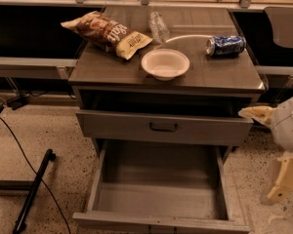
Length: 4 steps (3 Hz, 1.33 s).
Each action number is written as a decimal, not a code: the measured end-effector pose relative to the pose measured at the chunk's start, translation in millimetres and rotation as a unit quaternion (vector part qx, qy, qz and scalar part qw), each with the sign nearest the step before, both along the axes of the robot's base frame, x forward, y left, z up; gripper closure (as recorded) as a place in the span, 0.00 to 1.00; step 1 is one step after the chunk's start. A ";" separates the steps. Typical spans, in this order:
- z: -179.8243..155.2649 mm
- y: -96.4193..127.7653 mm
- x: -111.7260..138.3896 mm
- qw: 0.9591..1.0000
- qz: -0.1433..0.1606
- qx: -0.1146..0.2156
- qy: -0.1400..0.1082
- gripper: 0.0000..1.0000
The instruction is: Close middle drawer
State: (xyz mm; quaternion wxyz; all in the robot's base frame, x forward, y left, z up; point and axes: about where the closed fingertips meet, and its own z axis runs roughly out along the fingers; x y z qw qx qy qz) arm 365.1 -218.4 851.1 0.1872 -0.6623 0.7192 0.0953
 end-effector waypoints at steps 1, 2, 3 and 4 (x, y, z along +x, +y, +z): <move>-15.0 42.5 -28.1 0.999 0.012 0.021 -0.035 0.00; -53.5 82.4 -51.4 0.997 0.039 0.028 -0.068 0.00; -91.0 91.5 -61.5 0.997 0.040 0.021 -0.068 0.00; -91.1 91.0 -61.5 0.997 0.040 0.021 -0.068 0.00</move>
Offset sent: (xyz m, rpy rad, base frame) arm -0.1486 0.1223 -0.2529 0.0509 0.0087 0.0863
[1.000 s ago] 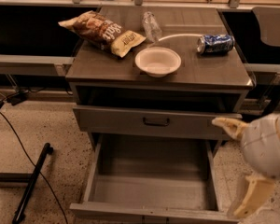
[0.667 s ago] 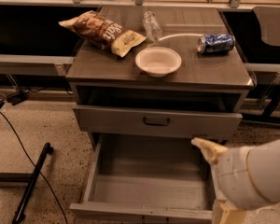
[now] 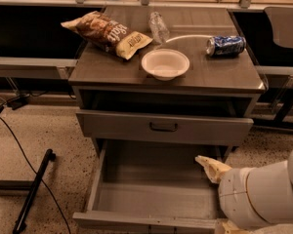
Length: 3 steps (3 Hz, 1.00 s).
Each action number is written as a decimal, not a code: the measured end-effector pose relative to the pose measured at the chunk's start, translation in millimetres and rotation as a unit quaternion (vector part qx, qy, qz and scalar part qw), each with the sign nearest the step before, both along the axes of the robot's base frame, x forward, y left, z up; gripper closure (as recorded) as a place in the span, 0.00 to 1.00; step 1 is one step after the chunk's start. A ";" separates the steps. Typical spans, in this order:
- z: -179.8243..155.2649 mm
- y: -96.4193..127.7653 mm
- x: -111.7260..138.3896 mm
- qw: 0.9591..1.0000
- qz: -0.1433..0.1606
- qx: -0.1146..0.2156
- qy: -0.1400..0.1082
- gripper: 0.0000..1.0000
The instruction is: Close middle drawer
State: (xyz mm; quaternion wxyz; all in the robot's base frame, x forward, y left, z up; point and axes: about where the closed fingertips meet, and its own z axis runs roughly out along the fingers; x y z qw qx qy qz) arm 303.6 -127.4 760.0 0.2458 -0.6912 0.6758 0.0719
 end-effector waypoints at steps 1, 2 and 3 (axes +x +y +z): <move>-35.2 -2.3 12.6 1.000 0.001 0.021 0.010 0.00; -107.3 -7.4 22.9 0.998 -0.008 0.064 0.021 0.00; -166.5 -11.9 28.4 0.994 -0.002 0.108 0.026 0.00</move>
Offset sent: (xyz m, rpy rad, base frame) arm 0.0446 -0.0195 -0.2322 0.2971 0.1003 -0.0637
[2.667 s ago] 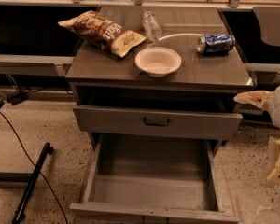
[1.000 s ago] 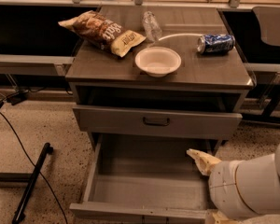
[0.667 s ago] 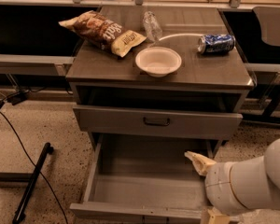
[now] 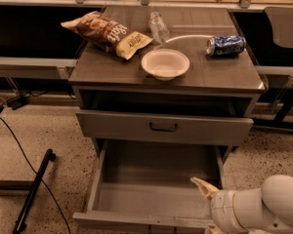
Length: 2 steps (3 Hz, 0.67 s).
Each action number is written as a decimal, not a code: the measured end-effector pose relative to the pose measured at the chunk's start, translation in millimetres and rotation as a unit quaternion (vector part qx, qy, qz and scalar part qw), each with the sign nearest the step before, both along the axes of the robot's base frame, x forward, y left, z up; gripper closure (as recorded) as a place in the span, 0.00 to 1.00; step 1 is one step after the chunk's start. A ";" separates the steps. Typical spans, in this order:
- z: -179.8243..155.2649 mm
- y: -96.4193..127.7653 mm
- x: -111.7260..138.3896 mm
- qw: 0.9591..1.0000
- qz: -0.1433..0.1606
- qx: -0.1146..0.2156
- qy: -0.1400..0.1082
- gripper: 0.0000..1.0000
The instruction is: Close middle drawer
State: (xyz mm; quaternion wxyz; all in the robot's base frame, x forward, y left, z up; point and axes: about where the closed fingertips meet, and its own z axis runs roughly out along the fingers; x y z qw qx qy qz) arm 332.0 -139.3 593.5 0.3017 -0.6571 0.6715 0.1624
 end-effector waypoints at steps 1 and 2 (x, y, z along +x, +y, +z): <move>-33.1 -2.0 0.4 0.998 0.016 0.058 -0.006 0.00; -44.4 1.8 -3.1 0.997 0.028 0.068 -0.007 0.00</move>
Offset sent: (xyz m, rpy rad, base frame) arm 0.0009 -0.0013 -0.0300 0.1020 -0.0087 0.0275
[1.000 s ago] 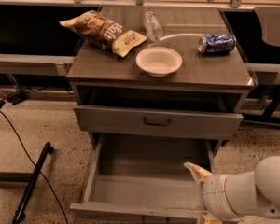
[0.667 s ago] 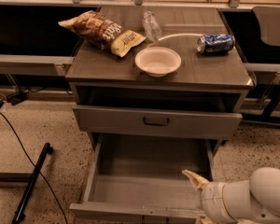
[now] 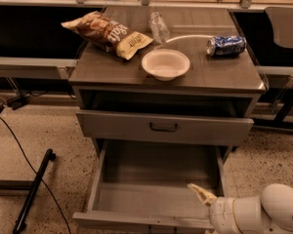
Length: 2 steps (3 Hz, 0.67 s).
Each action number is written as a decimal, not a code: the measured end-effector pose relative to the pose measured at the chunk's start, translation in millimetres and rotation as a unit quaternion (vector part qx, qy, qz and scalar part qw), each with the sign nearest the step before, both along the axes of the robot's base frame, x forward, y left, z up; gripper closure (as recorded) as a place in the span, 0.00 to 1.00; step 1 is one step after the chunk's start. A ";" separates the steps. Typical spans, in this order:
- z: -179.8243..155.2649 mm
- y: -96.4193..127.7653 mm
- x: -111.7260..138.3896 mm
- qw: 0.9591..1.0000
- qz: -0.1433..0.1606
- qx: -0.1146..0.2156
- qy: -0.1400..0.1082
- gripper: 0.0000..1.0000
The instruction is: Close middle drawer
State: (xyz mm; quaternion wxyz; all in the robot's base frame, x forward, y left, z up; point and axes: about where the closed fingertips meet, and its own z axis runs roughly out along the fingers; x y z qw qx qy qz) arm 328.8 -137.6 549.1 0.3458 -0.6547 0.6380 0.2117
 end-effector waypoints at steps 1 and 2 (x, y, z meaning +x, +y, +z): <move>-3.5 -9.3 -1.9 1.000 -0.001 0.013 0.007 0.00; -10.0 -26.1 -15.9 0.999 0.003 0.032 0.009 0.17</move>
Offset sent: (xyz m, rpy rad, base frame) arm -0.0365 -0.0539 -0.0161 0.1098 0.0104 0.0112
